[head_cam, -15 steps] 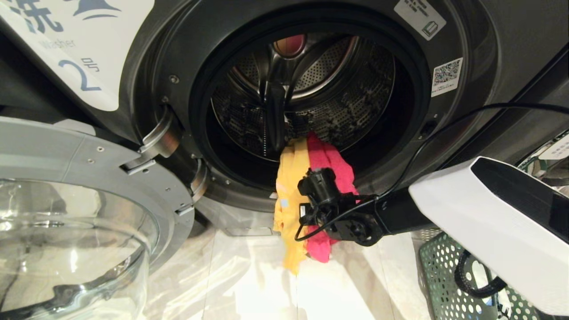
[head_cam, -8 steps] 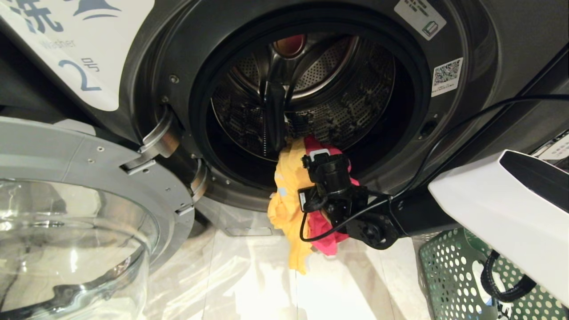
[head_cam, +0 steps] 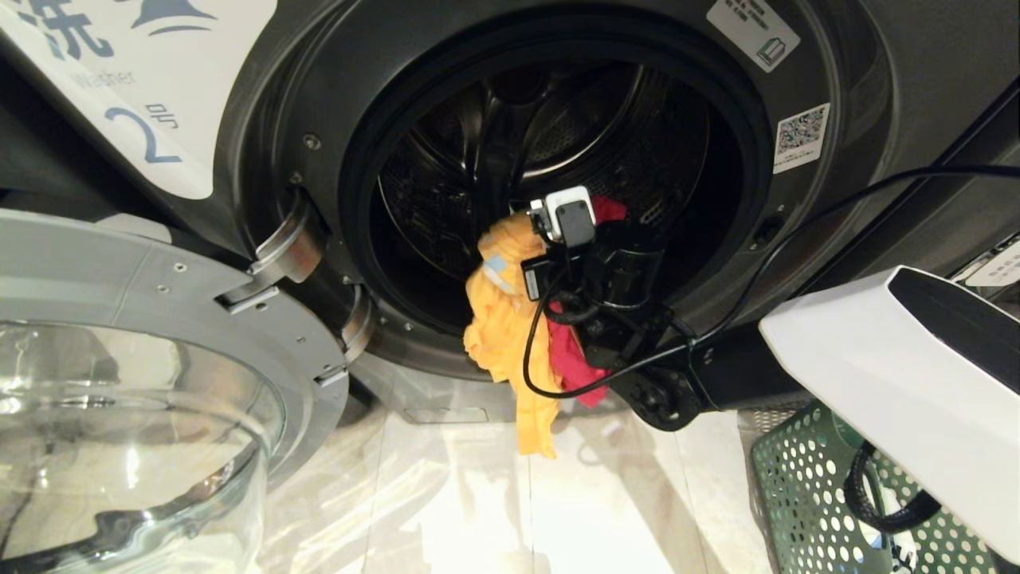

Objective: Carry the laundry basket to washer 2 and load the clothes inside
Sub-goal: Place the clothes into the washing machine

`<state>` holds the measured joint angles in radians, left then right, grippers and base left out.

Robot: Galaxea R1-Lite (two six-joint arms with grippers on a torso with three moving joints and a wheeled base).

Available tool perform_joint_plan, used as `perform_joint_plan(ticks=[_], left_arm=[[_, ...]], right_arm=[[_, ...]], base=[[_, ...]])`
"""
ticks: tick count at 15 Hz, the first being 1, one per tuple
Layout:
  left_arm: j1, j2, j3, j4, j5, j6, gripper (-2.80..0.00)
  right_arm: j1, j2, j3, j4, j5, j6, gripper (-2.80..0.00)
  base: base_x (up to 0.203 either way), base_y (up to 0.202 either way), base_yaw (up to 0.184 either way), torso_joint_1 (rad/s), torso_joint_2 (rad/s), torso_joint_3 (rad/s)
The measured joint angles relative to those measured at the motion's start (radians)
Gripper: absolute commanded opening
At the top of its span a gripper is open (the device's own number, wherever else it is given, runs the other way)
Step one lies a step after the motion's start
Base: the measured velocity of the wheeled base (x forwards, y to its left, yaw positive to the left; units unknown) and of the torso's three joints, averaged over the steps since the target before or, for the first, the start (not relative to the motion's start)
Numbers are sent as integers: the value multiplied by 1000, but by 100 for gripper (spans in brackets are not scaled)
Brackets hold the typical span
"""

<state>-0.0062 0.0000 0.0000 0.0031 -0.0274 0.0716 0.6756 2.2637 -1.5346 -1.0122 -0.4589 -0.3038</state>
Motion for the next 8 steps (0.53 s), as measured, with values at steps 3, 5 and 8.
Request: perform_joint_plan(ticks=[3, 5, 8], left_arm=[[0, 0, 0, 0, 0, 0, -280], [0, 0, 0, 0, 0, 0, -280], [0, 0, 0, 0, 0, 0, -280]], right_arm=[[-31, 63, -207, -107, 132, -179, -280], [-70, 108, -328, -177, 275, -318, -280], [-121, 146, -388, -300, 372, -425, -280]], base=[[0, 0, 0, 0, 0, 0], [0, 0, 0, 0, 0, 0], [0, 0, 0, 0, 0, 0]])
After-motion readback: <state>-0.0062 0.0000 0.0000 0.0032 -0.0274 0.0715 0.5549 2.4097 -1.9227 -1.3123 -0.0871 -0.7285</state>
